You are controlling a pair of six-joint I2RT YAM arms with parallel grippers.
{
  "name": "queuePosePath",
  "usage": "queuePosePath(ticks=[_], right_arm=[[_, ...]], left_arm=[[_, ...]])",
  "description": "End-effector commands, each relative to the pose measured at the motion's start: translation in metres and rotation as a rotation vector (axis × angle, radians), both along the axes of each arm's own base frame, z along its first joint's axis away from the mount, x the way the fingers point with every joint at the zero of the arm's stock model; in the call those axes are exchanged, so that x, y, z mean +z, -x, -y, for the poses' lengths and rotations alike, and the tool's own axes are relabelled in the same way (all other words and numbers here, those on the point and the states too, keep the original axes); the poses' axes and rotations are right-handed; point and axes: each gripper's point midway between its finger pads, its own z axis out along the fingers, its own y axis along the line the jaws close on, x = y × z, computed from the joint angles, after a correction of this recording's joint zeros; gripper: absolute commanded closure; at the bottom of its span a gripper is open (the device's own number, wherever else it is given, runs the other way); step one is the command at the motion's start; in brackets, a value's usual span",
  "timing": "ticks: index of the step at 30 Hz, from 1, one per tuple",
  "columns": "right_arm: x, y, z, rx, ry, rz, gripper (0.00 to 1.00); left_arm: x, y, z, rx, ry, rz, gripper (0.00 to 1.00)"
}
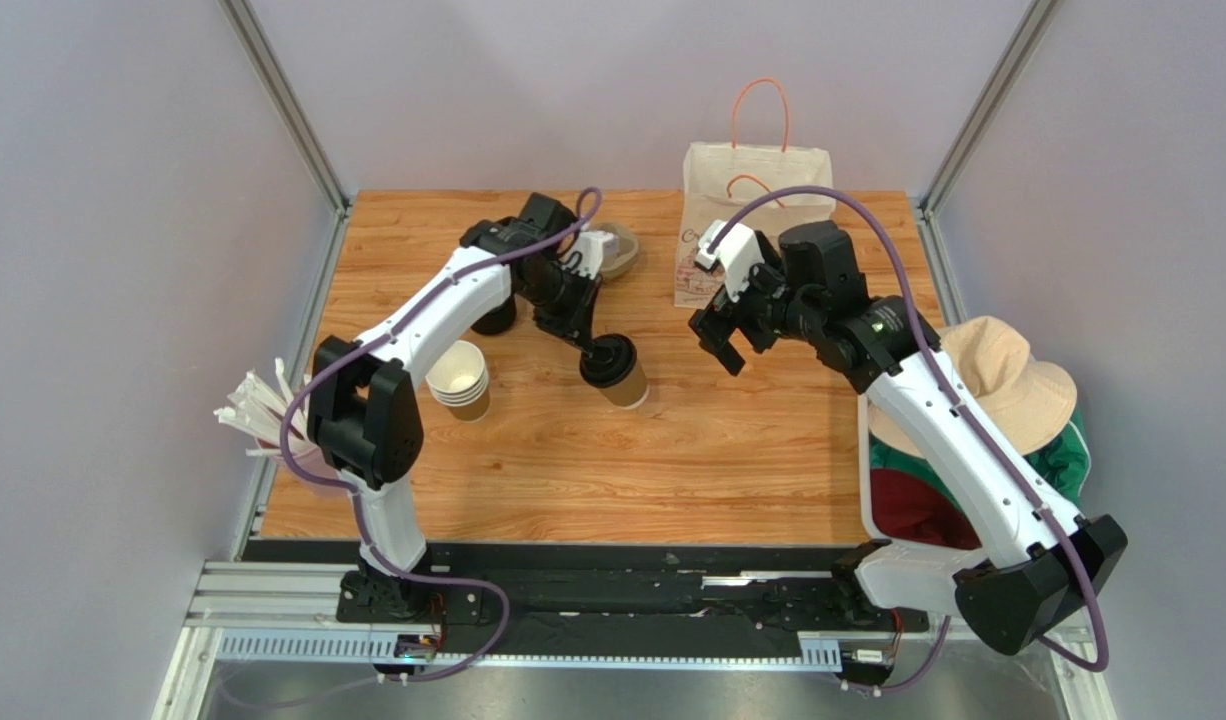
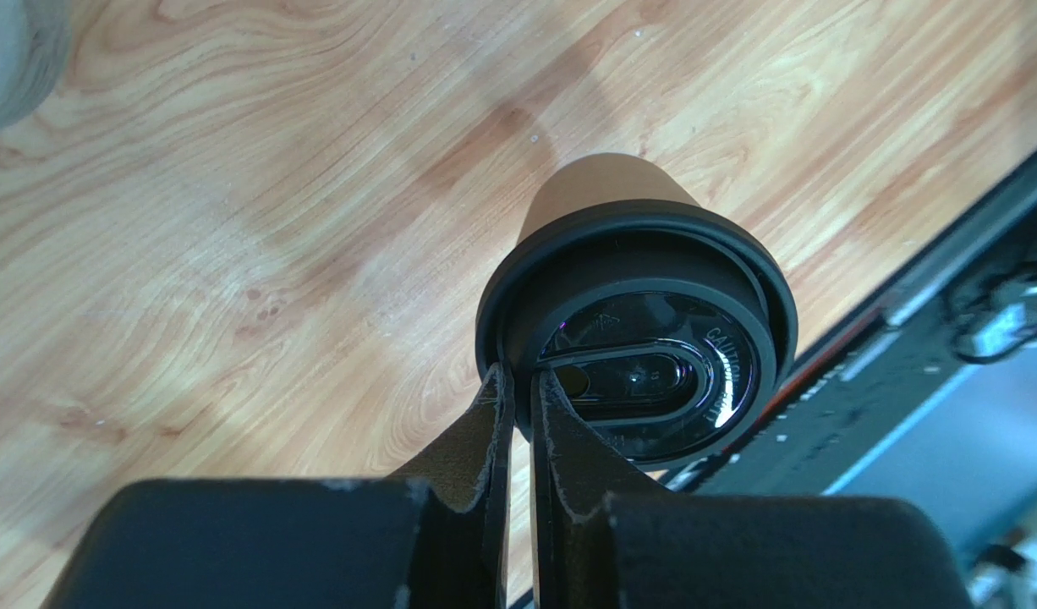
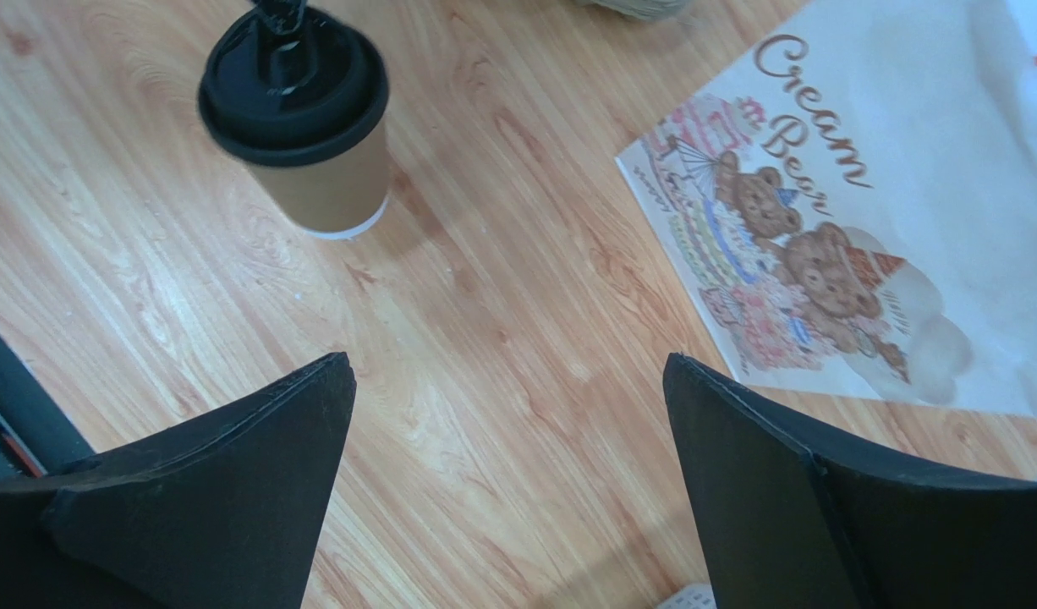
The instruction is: Pack the takeout coffee
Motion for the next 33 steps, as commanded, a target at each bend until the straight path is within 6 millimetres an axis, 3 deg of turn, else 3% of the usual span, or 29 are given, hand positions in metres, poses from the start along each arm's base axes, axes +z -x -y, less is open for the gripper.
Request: queuePosePath(ticks=[1,7,14,21,33], right_arm=[[0.042,-0.004,0.025,-0.091,-0.001,0.112,0.01],[0.057,0.000,0.047,-0.148,0.018,0.173,0.01],[0.059,0.009,0.061,-0.170,0.019,0.200,0.01],[0.052,0.009,0.057,-0.153,0.014,0.179,0.01],[0.044,0.006,0.055,-0.149,0.017,0.169,0.01]], left_arm=[[0.010,0.000,0.011,-0.064,-0.155,0.134,1.00],[-0.003,0.007,0.036,-0.134,-0.263,0.160,1.00],[-0.017,0.006,0.046,-0.178,-0.347,0.186,1.00],[-0.022,0.009,0.054,-0.196,-0.358,0.185,1.00],[-0.011,0.009,0.061,-0.192,-0.311,0.200,0.83]])
